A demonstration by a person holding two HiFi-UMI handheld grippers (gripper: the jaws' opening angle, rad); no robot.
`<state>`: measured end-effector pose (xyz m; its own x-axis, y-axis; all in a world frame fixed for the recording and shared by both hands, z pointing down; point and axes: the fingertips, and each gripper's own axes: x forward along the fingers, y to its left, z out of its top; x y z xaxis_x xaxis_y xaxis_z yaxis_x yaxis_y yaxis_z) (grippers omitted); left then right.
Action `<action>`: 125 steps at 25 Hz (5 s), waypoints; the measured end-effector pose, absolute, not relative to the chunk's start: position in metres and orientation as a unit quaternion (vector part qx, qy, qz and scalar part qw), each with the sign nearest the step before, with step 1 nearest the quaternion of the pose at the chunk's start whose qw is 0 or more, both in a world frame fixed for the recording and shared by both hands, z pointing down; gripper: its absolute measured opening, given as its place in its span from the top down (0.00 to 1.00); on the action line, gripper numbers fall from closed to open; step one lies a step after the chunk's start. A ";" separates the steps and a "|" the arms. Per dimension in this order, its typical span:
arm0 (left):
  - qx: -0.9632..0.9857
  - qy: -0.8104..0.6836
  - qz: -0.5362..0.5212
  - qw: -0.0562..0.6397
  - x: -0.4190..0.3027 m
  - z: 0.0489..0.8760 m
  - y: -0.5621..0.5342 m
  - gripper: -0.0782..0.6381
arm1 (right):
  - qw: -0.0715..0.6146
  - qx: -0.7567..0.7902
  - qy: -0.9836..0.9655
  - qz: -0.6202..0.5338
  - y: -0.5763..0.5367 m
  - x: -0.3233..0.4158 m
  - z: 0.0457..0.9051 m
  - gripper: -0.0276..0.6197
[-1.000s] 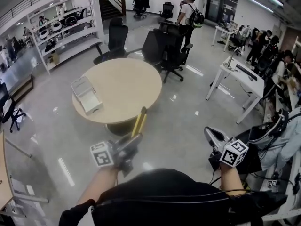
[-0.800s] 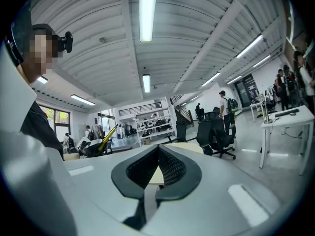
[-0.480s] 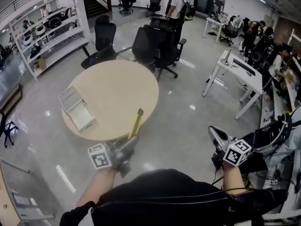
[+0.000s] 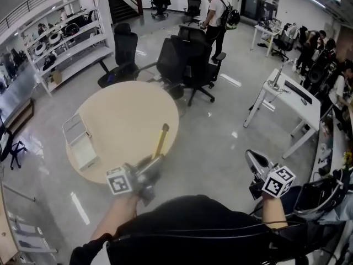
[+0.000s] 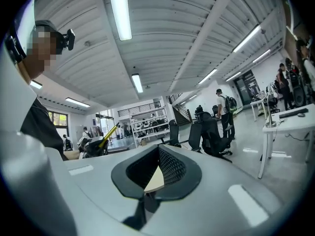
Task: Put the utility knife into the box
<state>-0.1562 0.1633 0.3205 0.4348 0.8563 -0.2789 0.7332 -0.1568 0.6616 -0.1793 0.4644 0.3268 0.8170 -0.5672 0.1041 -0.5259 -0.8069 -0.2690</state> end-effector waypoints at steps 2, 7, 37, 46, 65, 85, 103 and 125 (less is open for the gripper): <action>0.759 0.523 0.073 0.380 -0.133 0.309 0.196 0.79 | 0.108 -0.945 0.296 -0.090 0.499 -0.156 0.321 0.93; 0.757 0.525 0.072 0.382 -0.080 0.298 0.271 0.79 | 0.108 -0.946 0.295 -0.086 0.571 -0.106 0.318 0.93; 0.789 0.461 -0.008 0.407 0.367 0.317 0.186 0.79 | 0.001 -0.896 0.429 -0.115 0.439 0.397 0.286 0.93; 0.906 0.257 -0.052 0.332 0.393 0.316 0.112 0.79 | -0.005 -0.784 0.610 -0.112 0.326 0.517 0.297 0.94; 0.977 -0.207 0.009 0.057 0.342 0.321 0.090 0.79 | -0.020 -0.548 0.831 -0.088 0.200 0.567 0.305 0.93; 0.923 -0.340 0.091 0.158 0.039 0.480 -0.292 0.79 | -0.076 -0.449 0.887 -0.072 -0.241 0.284 0.383 0.93; 0.890 -0.315 0.277 0.178 0.028 0.683 -0.484 0.79 | -0.118 -0.416 0.890 -0.146 -0.464 0.225 0.557 0.93; 0.837 -0.312 0.425 0.146 0.032 0.771 -0.523 0.78 | -0.096 -0.402 0.897 -0.159 -0.513 0.220 0.591 0.93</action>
<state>0.0321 -0.5230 0.7715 0.4440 -0.3991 0.8022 -0.6472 -0.7620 -0.0208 0.2198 -0.5135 0.5906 -0.6584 -0.6907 0.2992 -0.7514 0.6263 -0.2075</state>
